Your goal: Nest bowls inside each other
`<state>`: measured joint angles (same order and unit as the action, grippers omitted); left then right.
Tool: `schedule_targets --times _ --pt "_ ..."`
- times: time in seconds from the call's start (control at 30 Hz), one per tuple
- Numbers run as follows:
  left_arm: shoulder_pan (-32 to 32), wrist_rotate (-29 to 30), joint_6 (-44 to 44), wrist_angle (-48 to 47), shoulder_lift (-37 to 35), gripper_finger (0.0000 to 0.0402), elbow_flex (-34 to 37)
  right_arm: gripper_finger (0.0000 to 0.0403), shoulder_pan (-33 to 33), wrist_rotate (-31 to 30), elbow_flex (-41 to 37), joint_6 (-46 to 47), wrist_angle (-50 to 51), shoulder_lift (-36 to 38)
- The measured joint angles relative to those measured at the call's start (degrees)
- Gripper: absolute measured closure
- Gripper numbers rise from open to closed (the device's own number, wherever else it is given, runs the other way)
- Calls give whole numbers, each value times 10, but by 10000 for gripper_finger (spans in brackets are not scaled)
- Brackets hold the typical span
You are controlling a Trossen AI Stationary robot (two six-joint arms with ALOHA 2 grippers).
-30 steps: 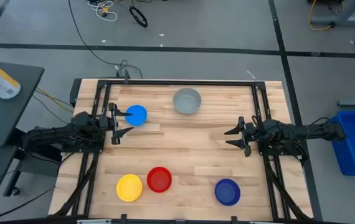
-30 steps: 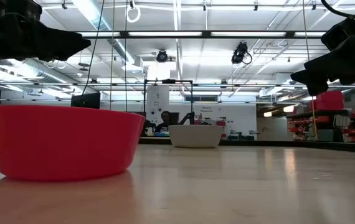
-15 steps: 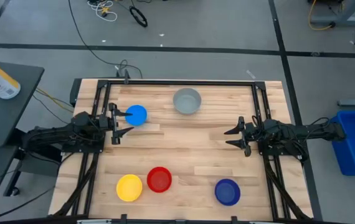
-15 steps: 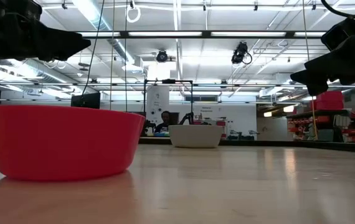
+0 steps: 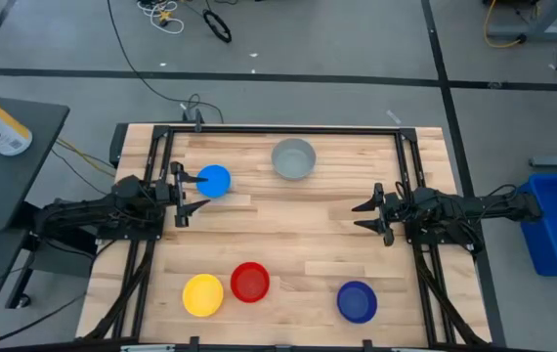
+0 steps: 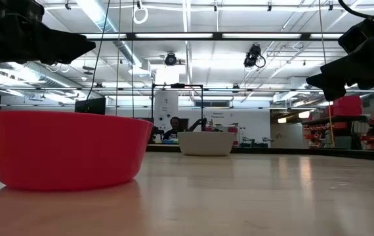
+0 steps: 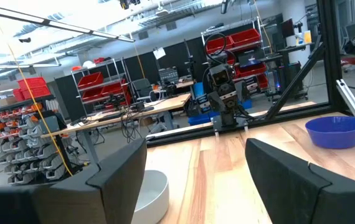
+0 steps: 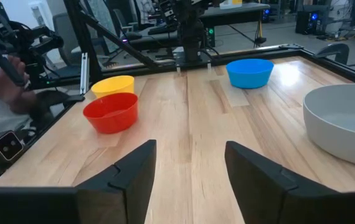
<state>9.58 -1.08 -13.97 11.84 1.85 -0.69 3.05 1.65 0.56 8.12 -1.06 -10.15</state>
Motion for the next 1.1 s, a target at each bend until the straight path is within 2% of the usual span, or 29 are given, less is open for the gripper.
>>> schedule_targets --times 0.23,0.33,0.47,0.7,0.87,0.97,1.1 --pt "0 0 15 0 0 122 0 192 0 -1 0 0 0 0" --pt "0 0 14 1 0 122 0 192 0 -29 0 -6 -13 0" --pt "0 -1 19 1 0 122 0 198 0 -35 0 -6 -52 0" --pt "0 -5 98 -3 0 122 0 204 0 -35 0 12 -129 0" --pt "0 -12 101 -21 0 122 0 199 0 -35 0 13 -168 0" --pt "0 6 121 -20 0 122 0 195 0 -25 0 23 -164 0" --pt "0 1 151 -19 0 122 0 196 0 -20 0 39 -144 0"
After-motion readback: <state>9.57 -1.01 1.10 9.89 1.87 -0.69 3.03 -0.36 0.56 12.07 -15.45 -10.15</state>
